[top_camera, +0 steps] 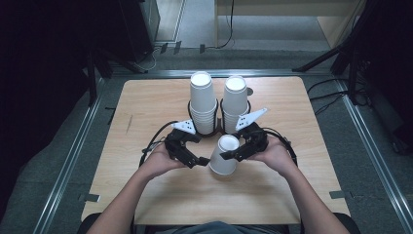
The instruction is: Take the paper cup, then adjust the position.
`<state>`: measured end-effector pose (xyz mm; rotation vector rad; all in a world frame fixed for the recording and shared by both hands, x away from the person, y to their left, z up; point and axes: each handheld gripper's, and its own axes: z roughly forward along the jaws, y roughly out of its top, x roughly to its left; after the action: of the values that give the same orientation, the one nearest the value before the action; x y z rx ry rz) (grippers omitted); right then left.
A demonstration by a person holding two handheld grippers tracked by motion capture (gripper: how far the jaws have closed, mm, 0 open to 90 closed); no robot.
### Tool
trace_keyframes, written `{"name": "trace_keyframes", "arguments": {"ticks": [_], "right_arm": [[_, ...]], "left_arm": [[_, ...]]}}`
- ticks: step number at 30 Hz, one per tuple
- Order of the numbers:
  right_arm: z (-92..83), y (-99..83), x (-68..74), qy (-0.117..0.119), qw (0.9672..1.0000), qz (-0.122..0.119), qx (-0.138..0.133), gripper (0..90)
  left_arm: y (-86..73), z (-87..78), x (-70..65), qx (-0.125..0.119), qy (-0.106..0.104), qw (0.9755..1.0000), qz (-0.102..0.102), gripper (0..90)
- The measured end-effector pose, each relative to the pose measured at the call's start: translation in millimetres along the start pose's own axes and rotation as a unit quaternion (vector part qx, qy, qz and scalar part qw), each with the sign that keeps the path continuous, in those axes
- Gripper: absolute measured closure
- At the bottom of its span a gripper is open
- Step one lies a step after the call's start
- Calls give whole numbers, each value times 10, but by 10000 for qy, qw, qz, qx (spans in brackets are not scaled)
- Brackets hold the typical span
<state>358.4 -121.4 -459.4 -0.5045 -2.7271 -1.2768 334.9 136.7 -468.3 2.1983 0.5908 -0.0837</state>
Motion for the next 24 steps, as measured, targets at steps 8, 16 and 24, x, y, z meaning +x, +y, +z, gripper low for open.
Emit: {"name": "trace_keyframes", "arguments": {"ticks": [8,16,24], "right_arm": [[5,39,-2,61,9997,7,-252,249],[1,105,41,157,9989,-8,-447,249],[3,150,68,268,9981,-17,-550,250]], "left_arm": [[15,58,-9,-31,-47,10000,11,0],[41,131,-38,-6,-115,9999,107,0],[51,203,-66,49,-155,9997,156,0]]}}
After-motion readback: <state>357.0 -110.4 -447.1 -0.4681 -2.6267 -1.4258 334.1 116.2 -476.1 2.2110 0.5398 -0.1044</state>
